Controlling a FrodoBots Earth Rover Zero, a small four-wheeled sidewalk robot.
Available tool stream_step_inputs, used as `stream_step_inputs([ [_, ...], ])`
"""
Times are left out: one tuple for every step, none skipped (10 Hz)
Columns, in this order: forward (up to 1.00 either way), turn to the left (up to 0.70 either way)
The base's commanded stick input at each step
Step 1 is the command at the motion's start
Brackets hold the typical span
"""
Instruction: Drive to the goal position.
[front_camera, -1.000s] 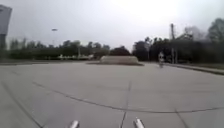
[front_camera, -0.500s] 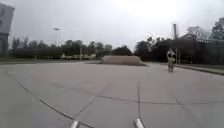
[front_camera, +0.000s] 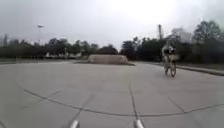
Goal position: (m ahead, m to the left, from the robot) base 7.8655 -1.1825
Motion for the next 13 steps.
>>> stream_step_inputs([
  [1.00, 0.00],
  [1.00, 0.00],
  [1.00, 0.00],
  [1.00, 0.00],
  [1.00, 0.00],
  [1.00, -0.01],
  [1.00, -0.17],
  [1.00, -0.32],
  [1.00, -0.39],
  [1.00, -0.39],
  [1.00, -0.40],
  [1.00, -0.40],
  [1.00, -0.40],
])
